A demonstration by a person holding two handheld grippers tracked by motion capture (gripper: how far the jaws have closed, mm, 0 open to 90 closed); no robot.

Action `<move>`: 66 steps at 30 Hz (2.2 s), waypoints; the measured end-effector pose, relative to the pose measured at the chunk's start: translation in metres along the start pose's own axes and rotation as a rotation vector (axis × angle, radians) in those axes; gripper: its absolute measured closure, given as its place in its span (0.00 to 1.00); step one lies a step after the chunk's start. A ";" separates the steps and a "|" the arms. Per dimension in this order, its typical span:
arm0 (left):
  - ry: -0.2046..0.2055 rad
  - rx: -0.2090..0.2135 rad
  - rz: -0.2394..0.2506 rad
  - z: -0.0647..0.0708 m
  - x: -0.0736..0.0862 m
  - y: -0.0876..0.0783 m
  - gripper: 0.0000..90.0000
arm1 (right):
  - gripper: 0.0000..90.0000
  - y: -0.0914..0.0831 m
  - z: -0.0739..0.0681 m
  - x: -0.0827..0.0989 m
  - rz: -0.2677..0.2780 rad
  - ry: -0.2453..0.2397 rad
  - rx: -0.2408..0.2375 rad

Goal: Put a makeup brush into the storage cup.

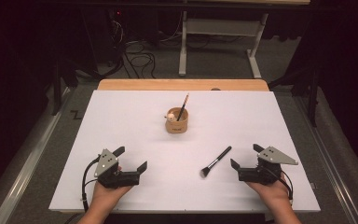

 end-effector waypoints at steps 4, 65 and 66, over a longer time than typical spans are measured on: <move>0.005 0.000 0.011 0.001 -0.002 -0.002 0.00 | 0.00 -0.002 0.001 -0.002 -0.019 -0.010 0.001; 0.059 0.040 -0.003 0.015 -0.002 -0.006 0.00 | 0.01 0.010 -0.006 -0.004 -0.709 -0.169 -0.182; 0.059 0.041 -0.003 0.015 -0.002 -0.006 0.00 | 0.01 0.010 -0.005 -0.005 -0.721 -0.177 -0.181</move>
Point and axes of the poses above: each handheld gripper's, and its own axes: y roughly forward along the jaws, x roughly out of its underside, z roughly to its right, the point moved 1 cm from there along y, roughly forward along the jaws, and after that the axes turned 7 degrees about z, right-handed, at the moved point
